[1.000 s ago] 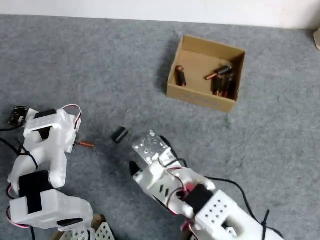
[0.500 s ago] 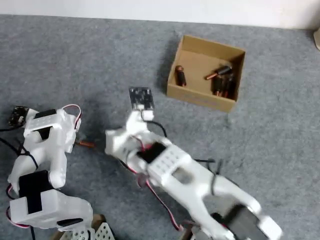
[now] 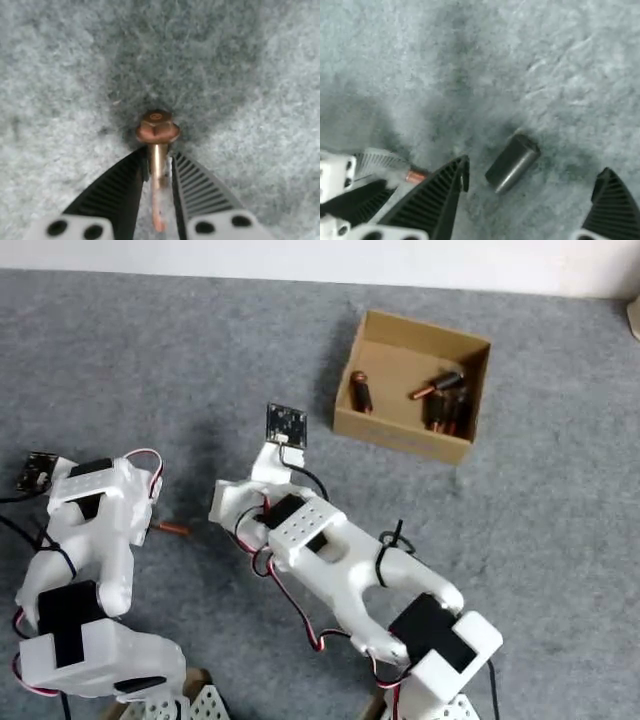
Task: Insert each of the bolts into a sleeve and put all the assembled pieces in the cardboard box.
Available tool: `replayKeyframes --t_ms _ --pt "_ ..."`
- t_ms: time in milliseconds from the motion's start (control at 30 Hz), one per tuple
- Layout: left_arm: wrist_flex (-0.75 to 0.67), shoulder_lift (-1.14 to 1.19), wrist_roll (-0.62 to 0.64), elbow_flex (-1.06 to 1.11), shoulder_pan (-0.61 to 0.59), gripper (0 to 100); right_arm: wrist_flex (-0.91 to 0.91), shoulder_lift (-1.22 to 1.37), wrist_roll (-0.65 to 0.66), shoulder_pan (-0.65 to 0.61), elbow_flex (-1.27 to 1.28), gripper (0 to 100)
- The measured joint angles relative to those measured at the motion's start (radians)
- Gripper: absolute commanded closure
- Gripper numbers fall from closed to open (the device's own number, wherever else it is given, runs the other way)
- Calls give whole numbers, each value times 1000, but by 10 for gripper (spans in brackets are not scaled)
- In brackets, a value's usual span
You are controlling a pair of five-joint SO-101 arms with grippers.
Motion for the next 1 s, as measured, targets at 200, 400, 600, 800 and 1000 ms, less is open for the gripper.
replayKeyframes --t_ms 200,400,600,800,1000 --pt "0 0 0 0 0 995 -51 104 -2 -26 -35 639" --pt "0 0 0 0 -15 995 -51 138 -2 -25 -78 670" --pt "0 0 0 0 -15 995 -49 140 -2 -17 -78 926" --pt "0 0 0 0 -15 995 -52 153 -2 -11 -78 980" --pt "0 0 0 0 -15 995 -52 155 -2 -20 -78 980"
